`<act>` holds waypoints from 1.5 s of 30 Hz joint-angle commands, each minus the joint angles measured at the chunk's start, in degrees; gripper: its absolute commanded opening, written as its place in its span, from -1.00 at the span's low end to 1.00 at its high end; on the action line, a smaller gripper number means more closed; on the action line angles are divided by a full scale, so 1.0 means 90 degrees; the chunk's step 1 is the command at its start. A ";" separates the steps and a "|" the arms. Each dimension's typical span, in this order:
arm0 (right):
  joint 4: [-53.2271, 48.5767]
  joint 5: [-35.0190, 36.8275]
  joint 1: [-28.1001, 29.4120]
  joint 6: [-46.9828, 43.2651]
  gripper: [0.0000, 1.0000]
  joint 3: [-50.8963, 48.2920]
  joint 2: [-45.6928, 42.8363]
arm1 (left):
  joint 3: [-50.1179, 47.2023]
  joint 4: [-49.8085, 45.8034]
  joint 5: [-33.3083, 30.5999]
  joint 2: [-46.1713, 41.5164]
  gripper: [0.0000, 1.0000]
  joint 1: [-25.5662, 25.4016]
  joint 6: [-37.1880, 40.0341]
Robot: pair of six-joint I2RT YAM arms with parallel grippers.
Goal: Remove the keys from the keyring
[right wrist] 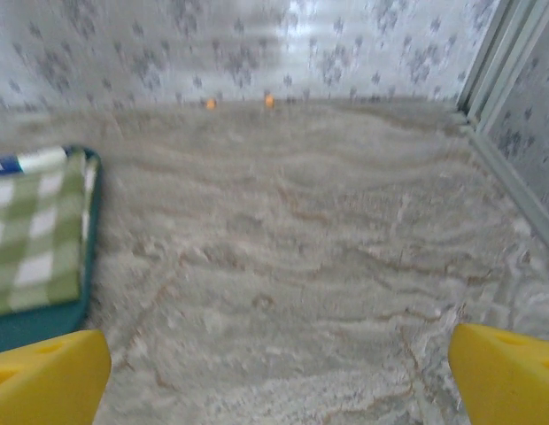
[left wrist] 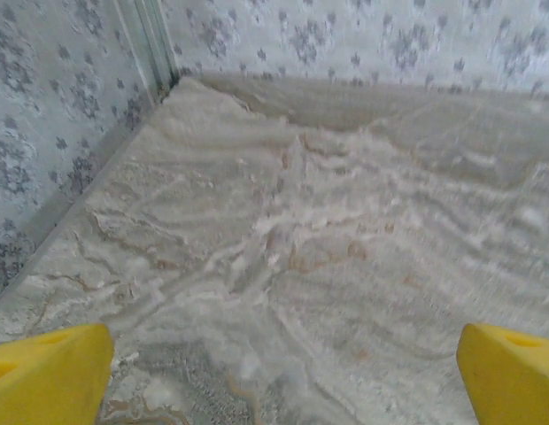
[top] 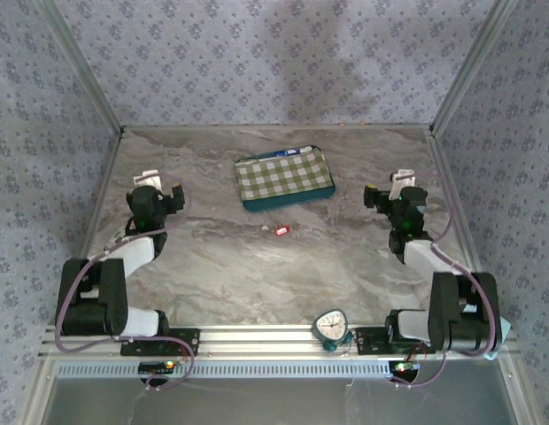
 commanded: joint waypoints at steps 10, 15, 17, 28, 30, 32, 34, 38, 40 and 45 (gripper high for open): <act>-0.3328 -0.1444 0.0811 0.1793 1.00 0.1510 -0.0561 | 0.0701 -0.2855 0.1717 -0.1260 0.99 0.0230 -0.3754; -0.4454 -0.1564 0.1844 0.0978 0.52 0.2086 -0.0277 | 0.0556 -0.3697 0.2722 -0.1627 0.99 -0.0140 -0.3835; -0.4765 -0.1580 0.2144 0.0766 0.45 0.2257 -0.0089 | 0.0413 -0.3958 0.2914 -0.1875 0.99 -0.0435 -0.3754; -0.5722 -0.1115 0.3508 -0.0246 0.09 0.3249 0.1760 | -0.0360 -0.4881 0.3142 -0.3230 0.98 -0.1534 -0.3728; -0.5850 -0.0885 0.3751 -0.0415 0.03 0.3461 0.2146 | -0.0463 -0.4866 0.3085 -0.3310 0.98 -0.1562 -0.3808; -0.5949 -0.0699 0.3928 -0.0532 -0.05 0.3711 0.2552 | -0.0520 -0.4831 0.3082 -0.3363 0.98 -0.1572 -0.3871; -0.6056 -0.0513 0.4064 -0.0634 -0.08 0.3940 0.2890 | -0.0540 -0.4805 0.3120 -0.3379 0.98 -0.1598 -0.3900; -0.6213 -0.0169 0.4283 -0.0808 -0.10 0.4317 0.3421 | -0.0504 -0.4870 0.3198 -0.3392 0.98 -0.1696 -0.3828; -0.6227 -0.0088 0.4336 -0.0838 -0.10 0.4428 0.3578 | -0.0486 -0.4888 0.3239 -0.3418 0.97 -0.1752 -0.3813; -0.6270 0.0049 0.4368 -0.0963 -0.09 0.4778 0.3938 | -0.0461 -0.4719 0.3513 -0.3440 0.97 -0.1908 -0.3725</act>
